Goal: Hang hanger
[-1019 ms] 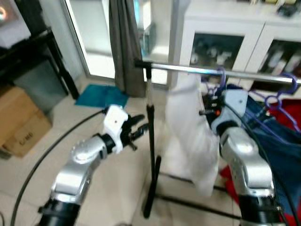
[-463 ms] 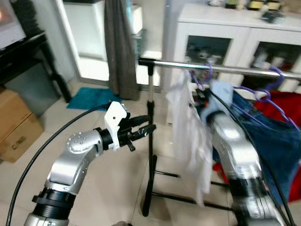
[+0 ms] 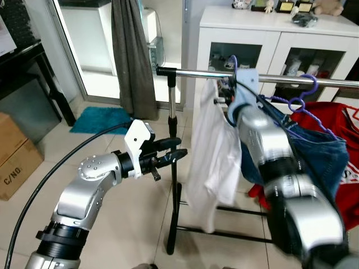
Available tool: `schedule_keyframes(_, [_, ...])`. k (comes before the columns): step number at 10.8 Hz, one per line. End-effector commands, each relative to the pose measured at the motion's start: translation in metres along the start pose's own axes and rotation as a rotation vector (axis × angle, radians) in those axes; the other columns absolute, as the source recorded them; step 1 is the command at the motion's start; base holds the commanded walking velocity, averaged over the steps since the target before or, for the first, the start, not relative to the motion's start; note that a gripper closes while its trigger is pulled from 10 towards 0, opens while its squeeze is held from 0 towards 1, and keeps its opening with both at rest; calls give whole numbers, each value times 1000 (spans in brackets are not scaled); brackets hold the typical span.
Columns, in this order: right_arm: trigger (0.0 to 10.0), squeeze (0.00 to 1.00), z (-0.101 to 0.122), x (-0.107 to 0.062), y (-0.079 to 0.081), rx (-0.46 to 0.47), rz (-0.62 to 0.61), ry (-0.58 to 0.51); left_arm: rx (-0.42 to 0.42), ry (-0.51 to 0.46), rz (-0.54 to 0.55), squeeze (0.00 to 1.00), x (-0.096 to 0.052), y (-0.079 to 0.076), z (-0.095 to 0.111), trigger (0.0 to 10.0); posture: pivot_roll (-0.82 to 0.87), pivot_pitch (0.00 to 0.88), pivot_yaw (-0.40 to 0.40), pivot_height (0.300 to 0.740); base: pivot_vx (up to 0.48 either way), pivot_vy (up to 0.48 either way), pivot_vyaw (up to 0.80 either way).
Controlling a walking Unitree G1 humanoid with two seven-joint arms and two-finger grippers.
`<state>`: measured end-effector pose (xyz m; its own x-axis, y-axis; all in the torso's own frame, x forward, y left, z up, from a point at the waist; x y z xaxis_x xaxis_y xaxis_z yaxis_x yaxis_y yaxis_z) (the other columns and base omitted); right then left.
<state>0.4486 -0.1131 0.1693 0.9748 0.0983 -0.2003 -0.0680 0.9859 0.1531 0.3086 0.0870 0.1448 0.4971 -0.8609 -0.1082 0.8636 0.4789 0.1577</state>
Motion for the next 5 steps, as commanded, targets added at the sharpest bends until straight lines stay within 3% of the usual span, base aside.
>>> schedule_keyframes(1, [10000, 0, 6, 4, 1, 11, 1, -6, 11, -7, -1, 0, -1, 4, 5, 10000, -91, 0, 32, 740, 0, 0, 0])
schedule_keyframes(5, [10000, 0, -26, 10, 9, -123, 43, 173, 13, 8, 5, 0, -6, 6, 4, 10000, -69, 0, 17, 740, 0, 0, 0])
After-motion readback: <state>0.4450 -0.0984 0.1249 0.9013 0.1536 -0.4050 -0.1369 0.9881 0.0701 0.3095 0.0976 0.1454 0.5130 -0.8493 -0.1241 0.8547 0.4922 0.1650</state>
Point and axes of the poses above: a point about 5 cm out from each wrist's last joint towards the gripper, its own x axis pointing out of the wrist towards the gripper, its own z axis along the axis of the wrist's last joint, y = z × x, the point moved 5 cm from there along x, pointing out of the wrist towards the gripper, and after that the axes turned 8 degrees about x, right-handed, at the moved point
